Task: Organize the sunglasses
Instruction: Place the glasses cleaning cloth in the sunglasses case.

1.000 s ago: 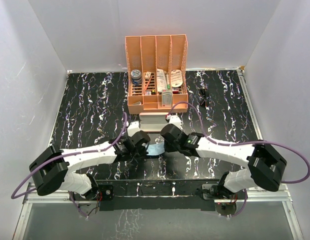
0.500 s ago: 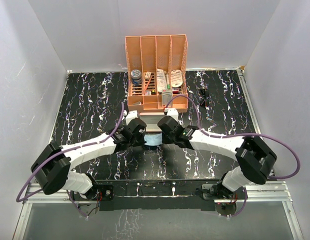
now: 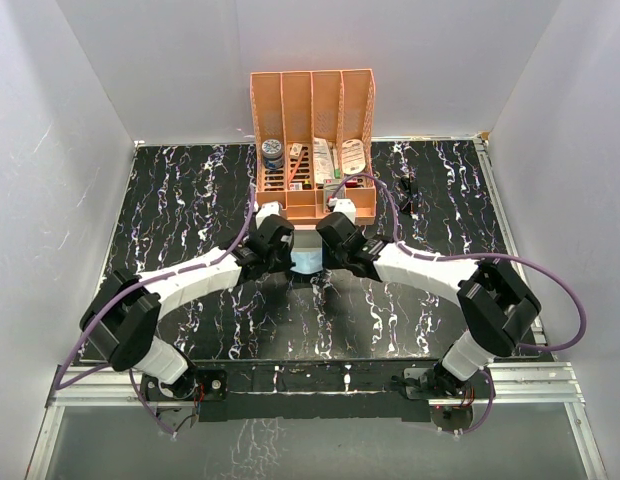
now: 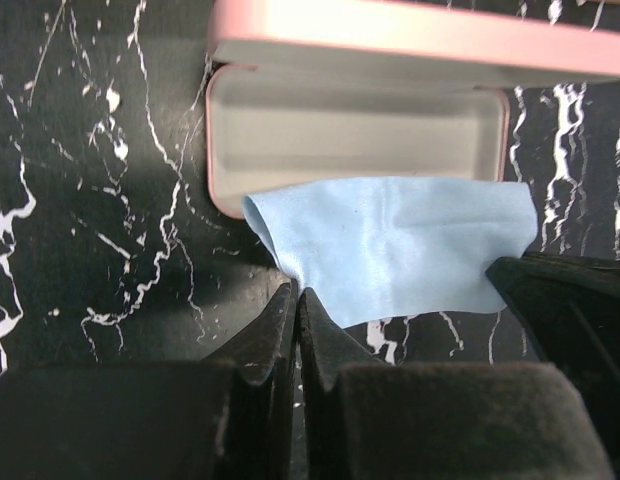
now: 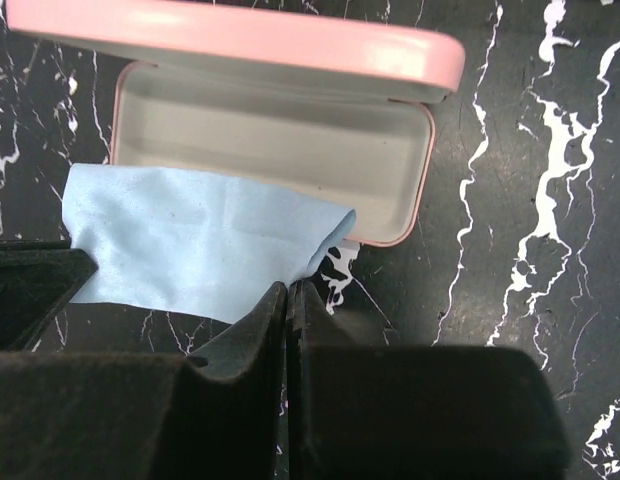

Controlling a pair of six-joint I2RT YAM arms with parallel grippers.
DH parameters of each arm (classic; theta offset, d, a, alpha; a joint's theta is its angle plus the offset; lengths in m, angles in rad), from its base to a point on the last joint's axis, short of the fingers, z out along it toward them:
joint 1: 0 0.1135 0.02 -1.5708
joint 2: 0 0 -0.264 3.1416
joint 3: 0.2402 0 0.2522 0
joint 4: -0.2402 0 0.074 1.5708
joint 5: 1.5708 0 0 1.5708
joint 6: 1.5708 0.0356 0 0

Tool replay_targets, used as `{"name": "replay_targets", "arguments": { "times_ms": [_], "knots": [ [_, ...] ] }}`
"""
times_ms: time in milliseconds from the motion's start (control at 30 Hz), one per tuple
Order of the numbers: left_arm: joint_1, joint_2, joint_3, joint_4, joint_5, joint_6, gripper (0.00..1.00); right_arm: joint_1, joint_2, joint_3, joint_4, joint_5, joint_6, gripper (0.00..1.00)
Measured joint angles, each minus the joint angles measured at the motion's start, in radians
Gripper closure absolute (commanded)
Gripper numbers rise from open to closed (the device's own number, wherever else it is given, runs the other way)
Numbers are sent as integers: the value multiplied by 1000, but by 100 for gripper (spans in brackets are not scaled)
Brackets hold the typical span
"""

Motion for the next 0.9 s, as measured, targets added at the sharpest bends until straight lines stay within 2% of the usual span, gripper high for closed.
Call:
{"name": "replay_targets", "arguments": {
  "times_ms": [900],
  "knots": [
    [68, 125, 106, 47, 7, 103, 100, -86, 93, 82, 45, -34, -64, 100]
  ]
}}
